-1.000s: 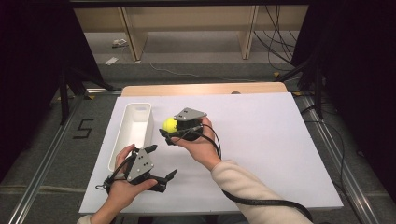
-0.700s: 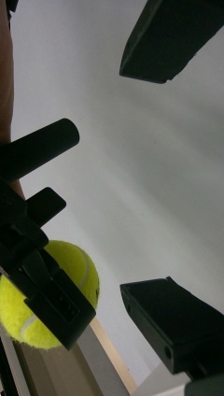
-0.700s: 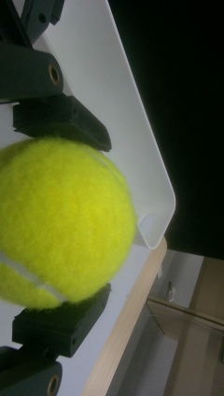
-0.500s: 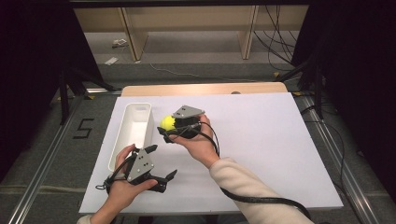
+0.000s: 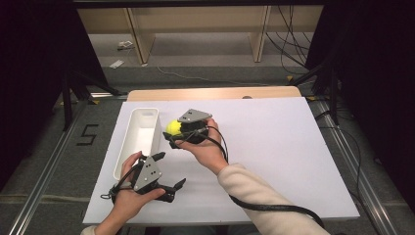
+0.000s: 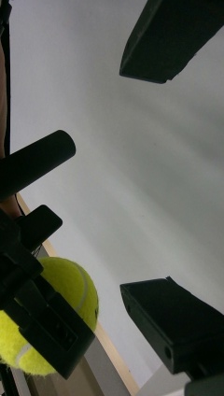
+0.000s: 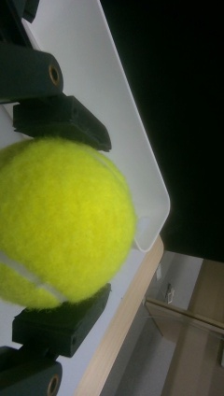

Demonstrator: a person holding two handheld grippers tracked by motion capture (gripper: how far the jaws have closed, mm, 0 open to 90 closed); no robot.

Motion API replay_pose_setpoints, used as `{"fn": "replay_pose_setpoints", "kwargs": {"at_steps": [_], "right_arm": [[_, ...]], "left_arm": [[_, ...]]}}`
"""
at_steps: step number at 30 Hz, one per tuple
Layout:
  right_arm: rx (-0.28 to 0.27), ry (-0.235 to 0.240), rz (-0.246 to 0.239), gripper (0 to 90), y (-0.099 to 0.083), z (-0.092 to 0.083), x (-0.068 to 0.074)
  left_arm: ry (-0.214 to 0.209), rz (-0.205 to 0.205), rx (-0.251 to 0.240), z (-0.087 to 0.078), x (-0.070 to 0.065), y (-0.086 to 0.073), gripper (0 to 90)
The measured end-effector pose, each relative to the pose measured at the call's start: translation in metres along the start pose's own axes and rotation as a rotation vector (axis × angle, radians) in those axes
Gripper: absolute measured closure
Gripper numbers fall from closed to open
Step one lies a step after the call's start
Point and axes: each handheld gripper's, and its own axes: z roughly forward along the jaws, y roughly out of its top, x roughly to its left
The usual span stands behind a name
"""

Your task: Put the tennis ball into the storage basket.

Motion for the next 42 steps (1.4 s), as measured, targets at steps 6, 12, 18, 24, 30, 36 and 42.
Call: {"fn": "replay_pose_setpoints", "kwargs": {"at_steps": [6,12,18,24,30,36,42], "right_arm": [[0.0,0.002,-0.001,27.3,0.003,0.001,0.001],[0.005,0.006,-0.005,27.3,0.005,0.003,0.003],[0.011,0.011,-0.01,27.3,0.006,0.005,0.004],[0.015,0.014,-0.016,27.3,0.009,0.007,0.005],[0.013,0.018,-0.018,27.3,0.011,0.009,0.006],[0.014,0.02,-0.018,27.3,0.013,0.01,0.005],[0.012,0.024,-0.009,27.3,0.014,0.012,0.005]], "left_arm": [[-0.001,-0.001,0.0,0.0,0.0,0.0,0.0],[-0.001,-0.003,0.001,0.0,0.0,0.0,0.0],[-0.004,-0.006,0.001,0.0,0.0,0.0,0.0],[-0.004,-0.007,0.002,0.001,-0.001,-0.001,0.0],[-0.005,-0.006,0.002,0.001,-0.001,-0.001,0.0],[-0.007,-0.006,0.0,0.001,-0.001,0.0,0.0],[-0.008,-0.001,-0.001,0.0,-0.001,0.0,0.0]]}}
